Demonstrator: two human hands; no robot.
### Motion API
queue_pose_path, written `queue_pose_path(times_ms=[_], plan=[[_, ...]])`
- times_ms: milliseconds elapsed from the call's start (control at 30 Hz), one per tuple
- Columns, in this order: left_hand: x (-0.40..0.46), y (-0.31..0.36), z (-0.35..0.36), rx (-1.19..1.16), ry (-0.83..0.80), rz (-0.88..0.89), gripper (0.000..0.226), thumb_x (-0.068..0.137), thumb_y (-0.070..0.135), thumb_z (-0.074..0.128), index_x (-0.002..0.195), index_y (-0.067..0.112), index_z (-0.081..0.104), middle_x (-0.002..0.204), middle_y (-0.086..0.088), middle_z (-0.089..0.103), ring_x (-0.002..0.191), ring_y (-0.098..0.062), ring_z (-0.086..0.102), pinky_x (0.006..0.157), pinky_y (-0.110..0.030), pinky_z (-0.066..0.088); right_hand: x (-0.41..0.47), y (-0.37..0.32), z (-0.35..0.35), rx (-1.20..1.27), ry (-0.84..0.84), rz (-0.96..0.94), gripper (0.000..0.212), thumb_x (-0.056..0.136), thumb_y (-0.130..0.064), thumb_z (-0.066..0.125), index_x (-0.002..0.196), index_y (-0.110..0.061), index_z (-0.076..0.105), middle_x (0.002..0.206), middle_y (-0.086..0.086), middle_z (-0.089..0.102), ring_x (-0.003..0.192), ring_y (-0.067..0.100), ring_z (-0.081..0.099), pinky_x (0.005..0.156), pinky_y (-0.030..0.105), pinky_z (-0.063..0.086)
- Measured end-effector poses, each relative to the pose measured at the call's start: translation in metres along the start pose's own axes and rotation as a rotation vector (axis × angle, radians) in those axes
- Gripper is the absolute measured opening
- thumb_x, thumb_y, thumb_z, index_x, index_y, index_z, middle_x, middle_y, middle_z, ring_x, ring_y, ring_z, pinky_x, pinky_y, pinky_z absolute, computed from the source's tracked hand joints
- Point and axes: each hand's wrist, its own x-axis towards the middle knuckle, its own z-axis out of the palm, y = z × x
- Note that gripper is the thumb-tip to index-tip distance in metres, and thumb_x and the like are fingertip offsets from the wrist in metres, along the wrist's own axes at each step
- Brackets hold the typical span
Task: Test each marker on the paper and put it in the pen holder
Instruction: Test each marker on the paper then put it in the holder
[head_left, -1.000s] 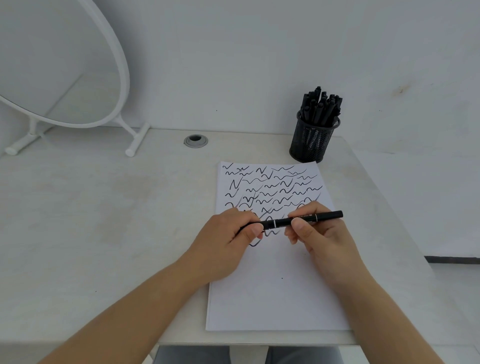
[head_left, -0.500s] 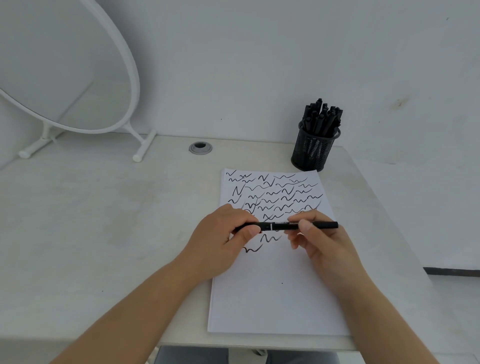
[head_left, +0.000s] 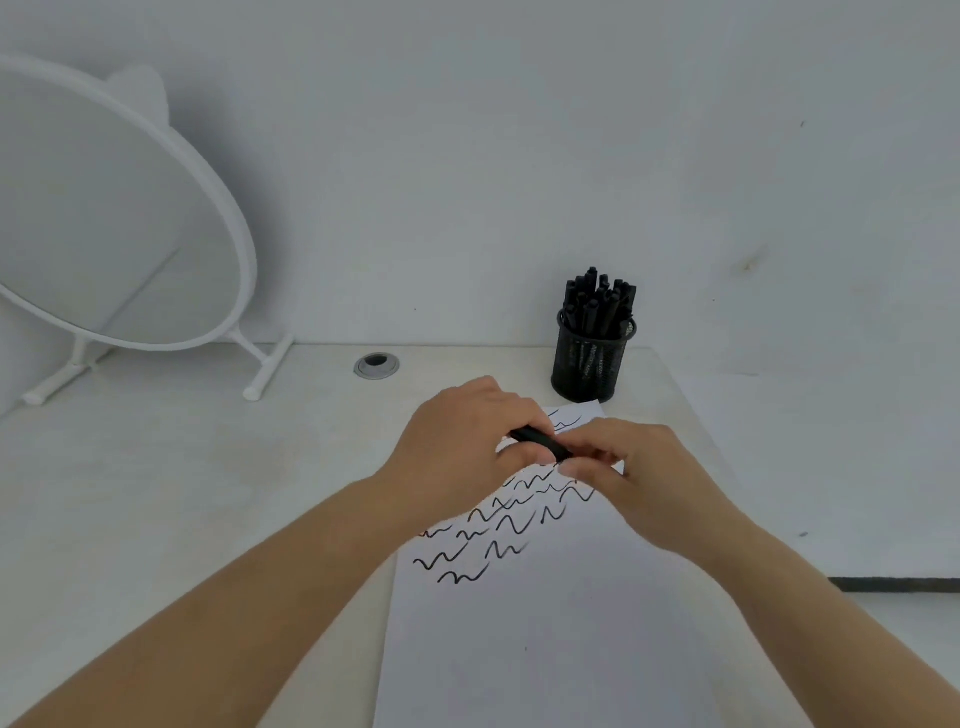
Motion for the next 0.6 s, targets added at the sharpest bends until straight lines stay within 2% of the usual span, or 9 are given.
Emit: queue_pose_path(times_ms=[67, 133, 200, 267, 333, 400, 467, 600], plan=[[0.016, 0.008, 0.001, 0.047, 0.037, 0.062, 0.018, 0.085, 0.038, 0.06, 0.1, 0.031, 0.062, 0.087, 0.016, 0.063, 0.089, -0.005, 0.046, 0.074, -0.026, 0.036, 0.006, 0.004, -0.011, -0.044, 0.009, -0.026, 0.011, 0.086, -0.021, 0.063, 0.093, -0.025, 0.069, 0.079, -0.013, 0.065, 0.075, 0.002, 0.056, 0.072, 0.022, 0.042], [0.029, 0.014, 0.005, 0.012, 0.087, 0.066, 0.022, 0.083, 0.037, 0.062, 0.104, 0.034, 0.057, 0.08, 0.021, 0.056, 0.085, 0.001, 0.045, 0.072, -0.024, 0.034, 0.011, 0.011, -0.022, -0.085, 0.027, -0.034, 0.007, 0.086, -0.022, 0.062, 0.091, -0.024, 0.067, 0.078, -0.012, 0.065, 0.076, 0.003, 0.056, 0.074, 0.023, 0.041], [0.042, 0.015, 0.012, -0.175, 0.107, -0.032, 0.028, 0.082, 0.036, 0.063, 0.106, 0.041, 0.05, 0.08, 0.026, 0.055, 0.085, 0.008, 0.049, 0.074, -0.02, 0.039, 0.016, 0.02, -0.033, -0.118, 0.052, -0.003, 0.003, 0.086, -0.023, 0.062, 0.088, -0.025, 0.063, 0.079, -0.011, 0.065, 0.079, 0.007, 0.057, 0.075, 0.025, 0.042], [0.057, 0.009, 0.023, -0.363, 0.131, -0.17, 0.034, 0.081, 0.034, 0.065, 0.109, 0.042, 0.047, 0.091, 0.024, 0.061, 0.09, 0.01, 0.053, 0.077, -0.017, 0.041, 0.023, 0.031, -0.046, -0.066, 0.119, 0.054, 0.013, 0.086, -0.021, 0.063, 0.083, -0.032, 0.058, 0.078, -0.013, 0.065, 0.078, 0.003, 0.058, 0.073, 0.017, 0.043], [0.072, -0.007, 0.037, -0.43, 0.162, -0.312, 0.042, 0.08, 0.033, 0.067, 0.115, 0.037, 0.045, 0.105, 0.02, 0.059, 0.095, 0.006, 0.053, 0.079, -0.019, 0.041, 0.032, 0.042, -0.062, 0.043, 0.241, 0.12, 0.018, 0.085, -0.019, 0.065, 0.082, -0.034, 0.055, 0.077, -0.016, 0.065, 0.078, -0.004, 0.058, 0.069, 0.008, 0.042], [0.088, -0.023, 0.052, -0.413, 0.15, -0.411, 0.055, 0.078, 0.034, 0.069, 0.126, 0.031, 0.041, 0.119, 0.015, 0.054, 0.101, 0.001, 0.051, 0.084, -0.021, 0.038, 0.043, 0.051, -0.079, 0.128, 0.396, 0.183, 0.018, 0.083, -0.022, 0.066, 0.085, -0.033, 0.052, 0.08, -0.014, 0.068, 0.078, -0.005, 0.06, 0.066, 0.01, 0.042], [0.103, -0.036, 0.067, -0.403, 0.098, -0.462, 0.071, 0.076, 0.038, 0.071, 0.135, 0.026, 0.033, 0.13, 0.011, 0.048, 0.11, -0.002, 0.047, 0.088, -0.022, 0.035, 0.055, 0.06, -0.093, 0.173, 0.545, 0.21, 0.023, 0.083, -0.02, 0.064, 0.087, -0.035, 0.047, 0.086, -0.013, 0.07, 0.078, -0.005, 0.062, 0.065, 0.014, 0.041], [0.135, -0.046, 0.094, -0.469, 0.029, -0.504, 0.096, 0.068, 0.04, 0.077, 0.143, 0.019, 0.021, 0.145, 0.004, 0.035, 0.128, -0.01, 0.039, 0.097, -0.025, 0.032, 0.074, 0.073, -0.1, 0.179, 0.727, 0.208, 0.04, 0.084, -0.013, 0.06, 0.109, -0.036, 0.039, 0.091, -0.012, 0.065, 0.074, -0.009, 0.059, 0.057, 0.009, 0.041]])
